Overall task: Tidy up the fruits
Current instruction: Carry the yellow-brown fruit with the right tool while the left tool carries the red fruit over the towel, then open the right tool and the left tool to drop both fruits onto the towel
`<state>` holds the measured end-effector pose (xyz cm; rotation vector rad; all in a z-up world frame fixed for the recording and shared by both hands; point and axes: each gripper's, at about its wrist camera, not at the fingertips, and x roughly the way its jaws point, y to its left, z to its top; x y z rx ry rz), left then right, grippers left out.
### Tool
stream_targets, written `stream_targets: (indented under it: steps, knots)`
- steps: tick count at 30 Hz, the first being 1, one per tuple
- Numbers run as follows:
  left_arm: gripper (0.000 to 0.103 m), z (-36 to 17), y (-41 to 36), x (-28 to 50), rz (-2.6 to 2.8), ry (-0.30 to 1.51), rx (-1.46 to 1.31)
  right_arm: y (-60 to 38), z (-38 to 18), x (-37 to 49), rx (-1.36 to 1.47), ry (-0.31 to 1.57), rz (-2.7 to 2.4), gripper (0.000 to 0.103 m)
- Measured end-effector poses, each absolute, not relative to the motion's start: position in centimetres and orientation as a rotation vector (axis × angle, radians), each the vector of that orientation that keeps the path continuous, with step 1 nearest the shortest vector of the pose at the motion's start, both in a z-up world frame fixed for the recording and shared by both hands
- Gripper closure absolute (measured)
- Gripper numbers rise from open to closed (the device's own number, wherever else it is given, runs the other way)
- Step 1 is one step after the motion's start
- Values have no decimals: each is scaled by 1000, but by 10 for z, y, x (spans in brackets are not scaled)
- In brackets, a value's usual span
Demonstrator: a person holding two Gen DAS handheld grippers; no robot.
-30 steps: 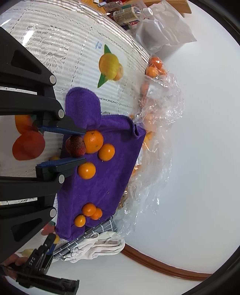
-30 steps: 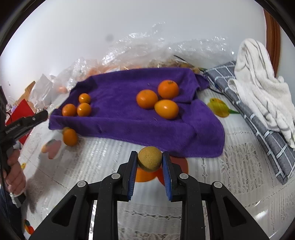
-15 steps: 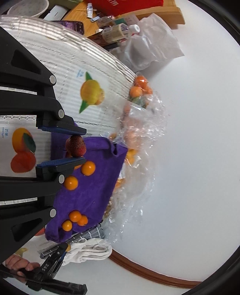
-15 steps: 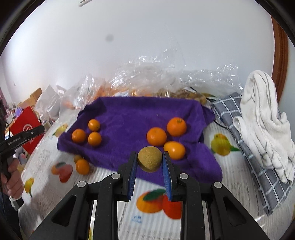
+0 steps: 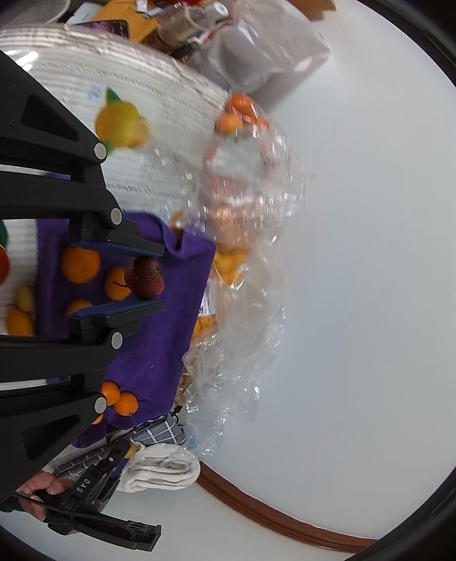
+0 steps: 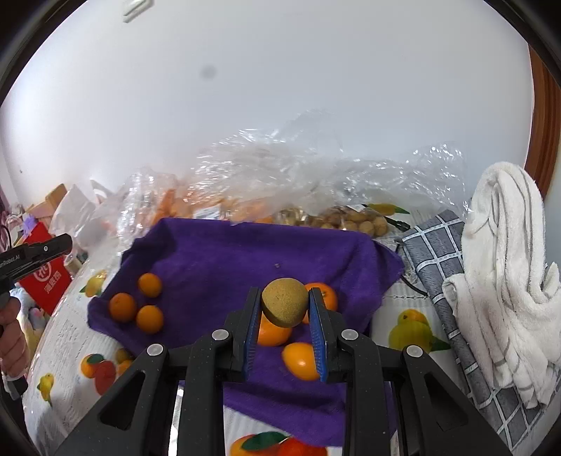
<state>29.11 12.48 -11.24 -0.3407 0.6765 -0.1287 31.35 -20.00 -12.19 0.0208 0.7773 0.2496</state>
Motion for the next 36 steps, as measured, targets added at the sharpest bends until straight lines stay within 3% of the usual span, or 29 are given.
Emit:
stream_targets:
  steps: [15,24,30,36]
  knots:
    - [80,-168,43,357,-181,905,-205,-157,-185,305,-78,945,361,76]
    - [80,-188,20,364,-171,995,-101,-158,-192,312,-77,977,335,76]
    - [80,-201,17,364,-178,1029,-108,-163,-190,316,-50,998,319,65]
    - [74,-185,24,356,-223,1019,-157,-168,-178,303,-45,985,291,50]
